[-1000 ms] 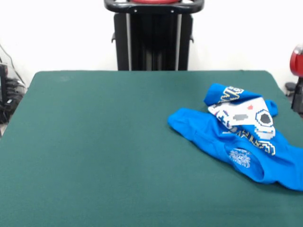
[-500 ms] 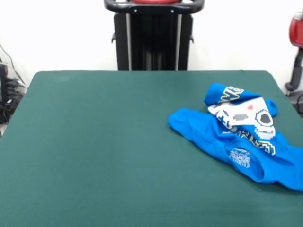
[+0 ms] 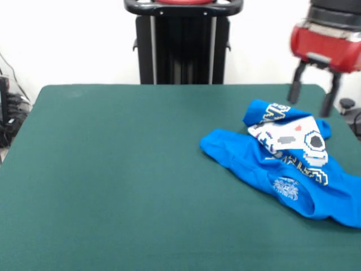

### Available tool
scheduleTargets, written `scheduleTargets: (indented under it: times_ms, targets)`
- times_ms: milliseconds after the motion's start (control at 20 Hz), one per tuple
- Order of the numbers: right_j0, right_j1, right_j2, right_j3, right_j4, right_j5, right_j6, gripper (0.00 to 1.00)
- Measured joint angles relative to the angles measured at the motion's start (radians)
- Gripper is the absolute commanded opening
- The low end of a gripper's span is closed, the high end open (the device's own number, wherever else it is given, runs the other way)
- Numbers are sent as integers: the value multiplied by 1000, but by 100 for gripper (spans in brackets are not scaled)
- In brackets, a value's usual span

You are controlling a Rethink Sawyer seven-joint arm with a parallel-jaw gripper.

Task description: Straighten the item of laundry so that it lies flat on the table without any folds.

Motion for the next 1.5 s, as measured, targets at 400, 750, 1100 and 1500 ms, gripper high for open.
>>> scheduleTargets:
  times_ms: [400, 750, 1100, 1500]
  targets:
    - [-87, 7, 2, 97, -67, -194, 0, 100]
    - [-160, 8, 6, 172, -130, -342, 0, 100]
    - [-268, -2, 90, 253, -175, -376, 0, 100]
    - [-353, -2, 210, 337, -203, -388, 0, 100]
